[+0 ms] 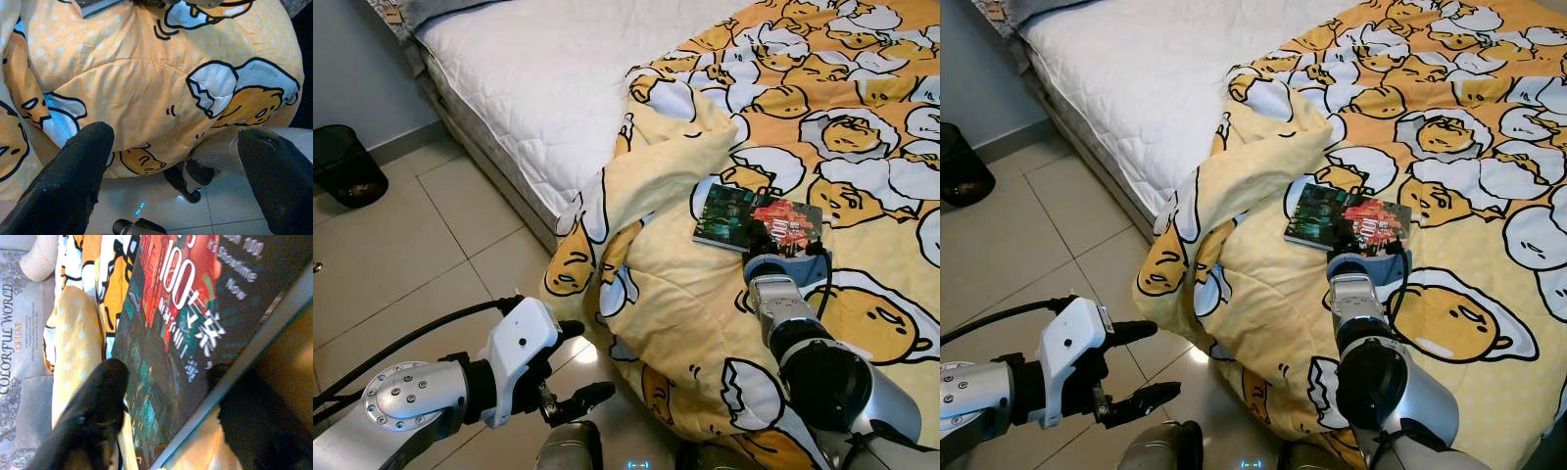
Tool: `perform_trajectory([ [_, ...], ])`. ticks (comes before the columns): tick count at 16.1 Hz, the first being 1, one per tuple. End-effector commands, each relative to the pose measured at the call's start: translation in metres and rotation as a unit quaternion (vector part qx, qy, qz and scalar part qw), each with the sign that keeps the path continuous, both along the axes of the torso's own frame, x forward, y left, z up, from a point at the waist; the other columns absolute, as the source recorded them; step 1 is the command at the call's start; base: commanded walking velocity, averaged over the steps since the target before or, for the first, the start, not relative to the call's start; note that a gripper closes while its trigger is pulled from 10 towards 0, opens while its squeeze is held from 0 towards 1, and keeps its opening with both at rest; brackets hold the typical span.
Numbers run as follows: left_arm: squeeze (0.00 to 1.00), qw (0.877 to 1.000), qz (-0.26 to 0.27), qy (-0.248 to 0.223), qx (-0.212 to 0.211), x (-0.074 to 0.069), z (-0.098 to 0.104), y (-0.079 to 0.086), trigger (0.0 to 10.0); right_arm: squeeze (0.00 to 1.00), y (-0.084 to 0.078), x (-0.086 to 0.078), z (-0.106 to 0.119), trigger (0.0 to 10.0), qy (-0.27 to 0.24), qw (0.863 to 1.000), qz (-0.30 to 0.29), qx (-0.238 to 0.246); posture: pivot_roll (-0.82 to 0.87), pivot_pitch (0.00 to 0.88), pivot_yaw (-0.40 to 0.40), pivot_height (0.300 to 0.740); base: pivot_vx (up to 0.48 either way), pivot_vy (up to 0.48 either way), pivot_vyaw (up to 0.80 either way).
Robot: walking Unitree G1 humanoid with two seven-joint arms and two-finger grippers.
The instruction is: Clean up the room
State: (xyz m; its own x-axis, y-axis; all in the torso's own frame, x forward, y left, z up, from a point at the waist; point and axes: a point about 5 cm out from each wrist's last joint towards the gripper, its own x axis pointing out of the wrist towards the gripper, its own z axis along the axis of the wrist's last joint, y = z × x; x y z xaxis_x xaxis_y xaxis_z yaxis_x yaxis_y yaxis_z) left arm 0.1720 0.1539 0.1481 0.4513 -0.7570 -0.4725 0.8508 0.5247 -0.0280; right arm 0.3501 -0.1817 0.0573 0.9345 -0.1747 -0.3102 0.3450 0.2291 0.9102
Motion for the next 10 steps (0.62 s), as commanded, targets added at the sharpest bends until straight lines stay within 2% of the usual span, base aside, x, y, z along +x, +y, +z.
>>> perform_trajectory([
  [1,0.82,1.000,-0.001,-0.002,0.002,-0.0004,0.0001,-0.0002,10.0,0.00,-0.0002,0.0046,0.0069,0.0,-0.013,1.000,-0.005,0.001,0.29,0.137,0.033,0.740,0.000,0.000,0.00],
  [10,0.82,1.000,0.000,-0.008,-0.004,0.0030,0.0004,-0.0024,10.0,0.00,-0.0011,0.0040,0.0059,0.0,-0.008,1.000,-0.001,-0.003,0.29,0.129,0.027,0.740,0.000,0.000,0.00],
])
